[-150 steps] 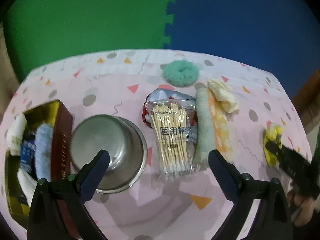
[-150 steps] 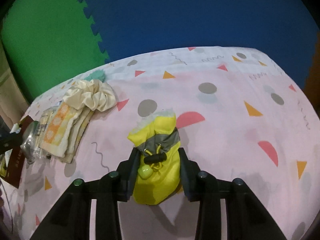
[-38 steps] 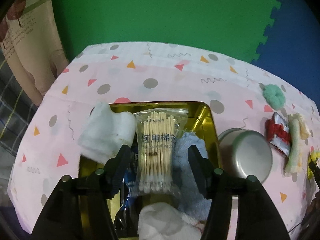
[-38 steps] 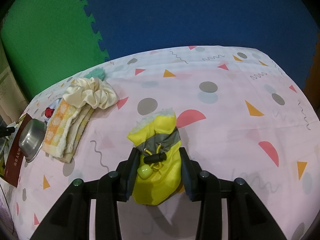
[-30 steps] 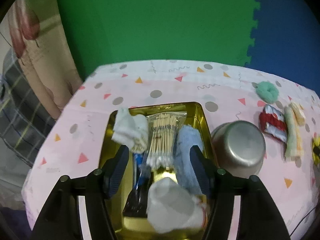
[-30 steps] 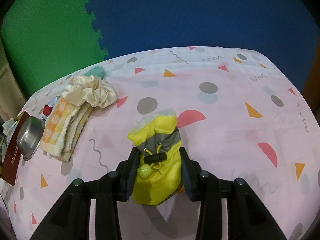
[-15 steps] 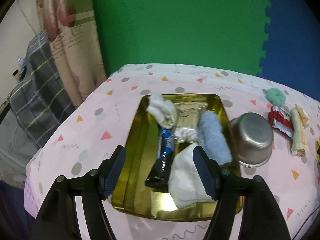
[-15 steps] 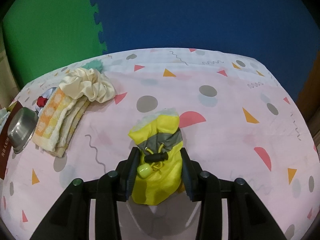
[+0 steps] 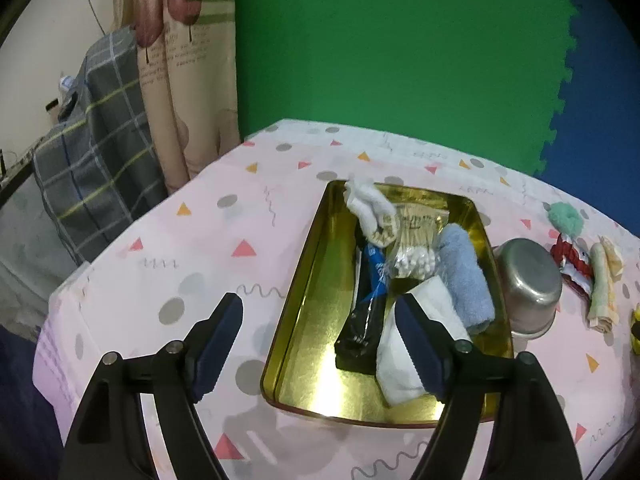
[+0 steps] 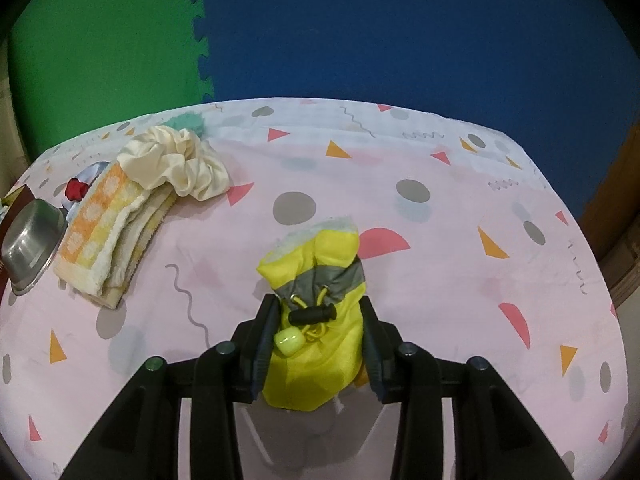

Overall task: Organize soft objects
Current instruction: 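Withdraw the left gripper from the tin while the right holds the pouch, then carry the yellow pouch into the gold tin and open the right gripper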

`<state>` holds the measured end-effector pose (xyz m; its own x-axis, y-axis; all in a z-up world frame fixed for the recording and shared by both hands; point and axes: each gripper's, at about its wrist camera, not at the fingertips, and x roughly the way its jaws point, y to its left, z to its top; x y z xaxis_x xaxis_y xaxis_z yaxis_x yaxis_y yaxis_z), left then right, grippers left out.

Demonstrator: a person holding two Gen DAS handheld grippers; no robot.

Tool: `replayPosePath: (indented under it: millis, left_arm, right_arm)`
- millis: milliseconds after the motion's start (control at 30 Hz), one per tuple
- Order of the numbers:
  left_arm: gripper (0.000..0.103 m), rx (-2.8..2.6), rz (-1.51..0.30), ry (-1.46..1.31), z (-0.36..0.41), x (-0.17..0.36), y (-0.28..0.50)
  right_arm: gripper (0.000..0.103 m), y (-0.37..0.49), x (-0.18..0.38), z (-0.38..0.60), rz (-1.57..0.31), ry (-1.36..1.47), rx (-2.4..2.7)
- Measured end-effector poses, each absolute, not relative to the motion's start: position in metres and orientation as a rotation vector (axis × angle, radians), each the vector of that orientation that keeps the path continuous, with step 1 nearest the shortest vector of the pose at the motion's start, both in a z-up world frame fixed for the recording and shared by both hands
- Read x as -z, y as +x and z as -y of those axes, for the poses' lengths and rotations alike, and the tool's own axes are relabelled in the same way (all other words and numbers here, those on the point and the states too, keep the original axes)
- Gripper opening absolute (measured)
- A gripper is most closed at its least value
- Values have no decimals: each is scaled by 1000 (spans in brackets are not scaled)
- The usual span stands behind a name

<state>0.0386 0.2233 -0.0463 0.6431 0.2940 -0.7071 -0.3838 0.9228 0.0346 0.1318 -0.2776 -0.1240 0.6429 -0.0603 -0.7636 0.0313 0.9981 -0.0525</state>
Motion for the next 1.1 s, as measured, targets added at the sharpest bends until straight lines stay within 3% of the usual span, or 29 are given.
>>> replayPosePath:
  millis: [267,500,1100]
  left_arm:
    - [86,-389,-795,-126,-227,50,38]
    - [89,-410,-793,-167,-237,49,37]
    - [92,-478,-785,-247,-265,39,27]
  right_arm:
    - [33,131,118,272,-873,-51,87]
    - [28,124,98,259,-842,-37,66]
    - [28,98,39,138,-780,-47,-221]
